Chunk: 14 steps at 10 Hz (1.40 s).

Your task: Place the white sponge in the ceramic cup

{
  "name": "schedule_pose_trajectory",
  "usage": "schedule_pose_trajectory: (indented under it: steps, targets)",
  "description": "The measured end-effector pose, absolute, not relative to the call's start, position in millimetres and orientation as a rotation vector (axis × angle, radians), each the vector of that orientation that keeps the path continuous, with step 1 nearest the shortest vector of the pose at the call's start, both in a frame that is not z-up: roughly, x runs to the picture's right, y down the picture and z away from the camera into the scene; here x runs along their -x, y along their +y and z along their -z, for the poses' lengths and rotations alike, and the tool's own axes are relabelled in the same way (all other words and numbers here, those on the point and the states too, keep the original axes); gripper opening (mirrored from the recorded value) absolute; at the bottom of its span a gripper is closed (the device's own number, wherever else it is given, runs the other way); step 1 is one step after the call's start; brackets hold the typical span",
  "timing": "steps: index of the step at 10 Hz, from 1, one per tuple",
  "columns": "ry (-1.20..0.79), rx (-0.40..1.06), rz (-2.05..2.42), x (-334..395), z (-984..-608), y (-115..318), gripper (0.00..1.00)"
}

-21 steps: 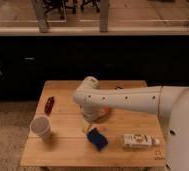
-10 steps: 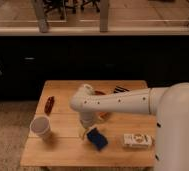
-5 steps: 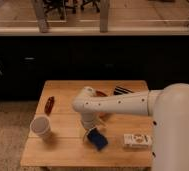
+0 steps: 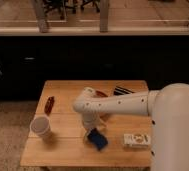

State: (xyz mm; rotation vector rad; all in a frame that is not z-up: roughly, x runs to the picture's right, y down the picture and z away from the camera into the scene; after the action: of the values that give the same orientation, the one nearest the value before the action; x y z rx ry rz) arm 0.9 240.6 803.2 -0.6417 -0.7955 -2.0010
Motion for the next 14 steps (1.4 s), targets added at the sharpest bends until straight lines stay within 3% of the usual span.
schedule_pose_trajectory:
  steps: [4,12,14]
  targets:
    - [-0.784,0.655,2.010,4,-806,249,0.78]
    - [-0.809,0.613,1.988,0,-808,251,0.03]
    - [-0.795,0.592,2.003,3,-803,245,0.00]
